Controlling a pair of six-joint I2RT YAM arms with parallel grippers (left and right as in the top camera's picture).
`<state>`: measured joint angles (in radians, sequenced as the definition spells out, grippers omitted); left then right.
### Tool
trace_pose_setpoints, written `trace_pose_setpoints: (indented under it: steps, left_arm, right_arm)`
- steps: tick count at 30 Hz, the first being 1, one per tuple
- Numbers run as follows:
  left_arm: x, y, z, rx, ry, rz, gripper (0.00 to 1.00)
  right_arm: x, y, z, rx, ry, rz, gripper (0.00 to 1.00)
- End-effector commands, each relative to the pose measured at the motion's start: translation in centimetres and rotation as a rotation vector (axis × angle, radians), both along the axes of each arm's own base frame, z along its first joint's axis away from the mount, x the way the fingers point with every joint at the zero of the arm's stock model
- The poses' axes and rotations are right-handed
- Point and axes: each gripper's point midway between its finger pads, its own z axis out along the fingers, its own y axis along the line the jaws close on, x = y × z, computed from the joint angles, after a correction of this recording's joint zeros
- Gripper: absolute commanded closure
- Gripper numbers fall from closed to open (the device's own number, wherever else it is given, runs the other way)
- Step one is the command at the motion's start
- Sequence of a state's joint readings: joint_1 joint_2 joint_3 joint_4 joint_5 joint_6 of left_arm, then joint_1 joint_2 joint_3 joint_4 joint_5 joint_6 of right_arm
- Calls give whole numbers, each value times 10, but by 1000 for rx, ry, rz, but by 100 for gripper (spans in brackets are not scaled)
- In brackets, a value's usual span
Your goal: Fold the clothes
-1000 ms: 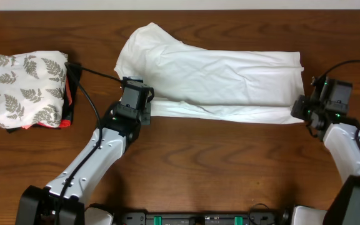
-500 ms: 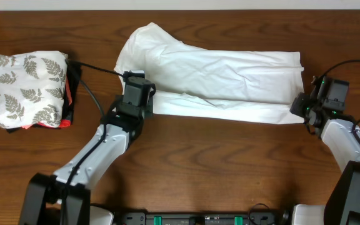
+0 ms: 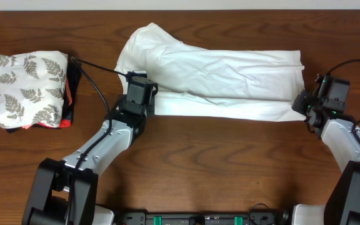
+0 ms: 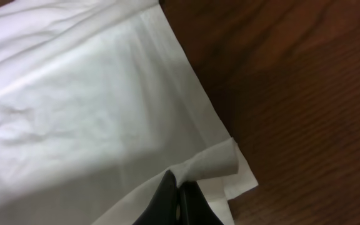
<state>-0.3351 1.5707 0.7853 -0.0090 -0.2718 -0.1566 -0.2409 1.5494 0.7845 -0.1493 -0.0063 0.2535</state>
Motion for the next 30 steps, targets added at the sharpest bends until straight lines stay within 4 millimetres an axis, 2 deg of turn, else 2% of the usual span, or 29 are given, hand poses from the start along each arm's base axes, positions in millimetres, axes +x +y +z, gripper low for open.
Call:
trace_pose_setpoints:
  steps: [1, 10, 18, 23, 26, 28, 30]
  left_arm:
    - [7, 9, 1, 44, -16, 37, 94]
    - [14, 7, -24, 51, 5, 36, 94]
    - [22, 7, -33, 61, -15, 50, 94]
    - [23, 18, -29, 107, -33, 91, 94]
    - [23, 20, -29, 107, -33, 95, 94]
    - [24, 21, -29, 105, -36, 100, 93]
    - [27, 22, -29, 101, -48, 104, 83]
  right_arm:
    - [2, -12, -4, -11, 9, -46, 99]
    - [4, -11, -24, -2, 40, -41, 99]
    - [12, -13, -22, -9, 7, -42, 98]
    - [14, -15, -19, -13, -8, -53, 92]
    - [16, -15, -18, -7, -18, -64, 76]
    - [17, -15, -19, -7, -19, -64, 74]
    - [16, -15, -22, -5, -13, -64, 73]
